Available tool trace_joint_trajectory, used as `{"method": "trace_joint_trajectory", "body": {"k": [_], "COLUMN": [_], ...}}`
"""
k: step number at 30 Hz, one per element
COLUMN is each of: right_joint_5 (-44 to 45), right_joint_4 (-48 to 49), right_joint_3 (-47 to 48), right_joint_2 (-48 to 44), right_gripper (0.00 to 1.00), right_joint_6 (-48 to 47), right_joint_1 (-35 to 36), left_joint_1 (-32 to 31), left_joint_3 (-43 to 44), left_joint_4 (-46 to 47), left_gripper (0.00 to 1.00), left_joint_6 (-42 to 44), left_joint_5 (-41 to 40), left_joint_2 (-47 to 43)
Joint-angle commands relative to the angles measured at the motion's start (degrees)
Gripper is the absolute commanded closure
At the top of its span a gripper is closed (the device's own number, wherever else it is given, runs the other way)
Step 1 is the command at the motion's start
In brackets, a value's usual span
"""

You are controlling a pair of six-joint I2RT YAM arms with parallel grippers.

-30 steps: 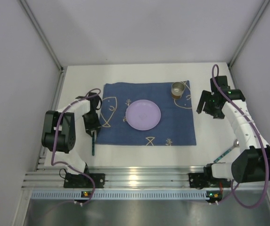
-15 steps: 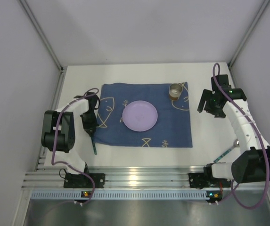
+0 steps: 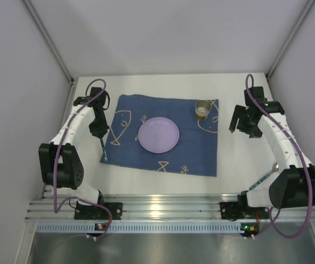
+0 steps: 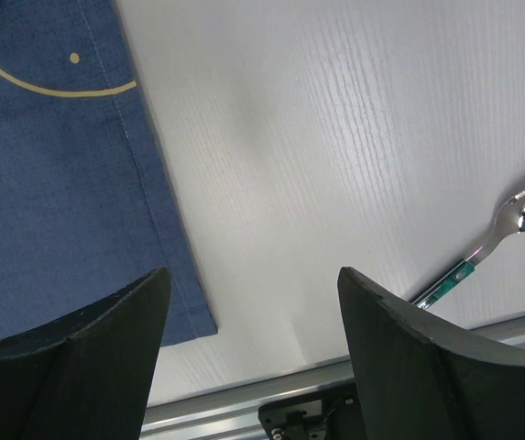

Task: Set the dinner table for one person

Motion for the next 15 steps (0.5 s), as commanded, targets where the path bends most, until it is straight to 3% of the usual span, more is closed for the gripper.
{"method": "trace_joint_trajectory", "body": {"k": [1, 6, 12, 14, 15], "right_joint_5": [0.0, -0.3, -0.7, -0.7, -0.8], "right_joint_4": [1.1, 1.7, 1.7, 1.3, 1.0], "right_joint_3": [2.1, 0.7, 1.0, 1.4, 1.5], "right_joint_2": [-0.1, -0.4, 0.2, -0.3, -0.6], "right_gripper": [0.26, 0.26, 0.25, 0.25, 0.25], "right_joint_6": [-0.5, -0.2, -0.1, -0.2, -0.1], "right_joint_1": [0.5, 0.5, 0.5, 0.5, 0.5], "left_joint_1": [0.2, -3.0, -10.0, -10.3, -10.2], "left_joint_3": [0.7, 3.8, 17.1, 19.9, 19.4], "left_joint_4": [2.4, 9.3, 6.3, 2.3, 0.7], "left_gripper": [0.72, 0.73, 0.78, 0.73, 0.59], "left_joint_6": [2.1, 3.5, 6.0, 4.5, 3.1], "left_joint_5": [7.0, 11.2, 2.7, -1.9, -4.7], "left_joint_2": [0.6, 3.4, 15.3, 17.4, 17.3]}}
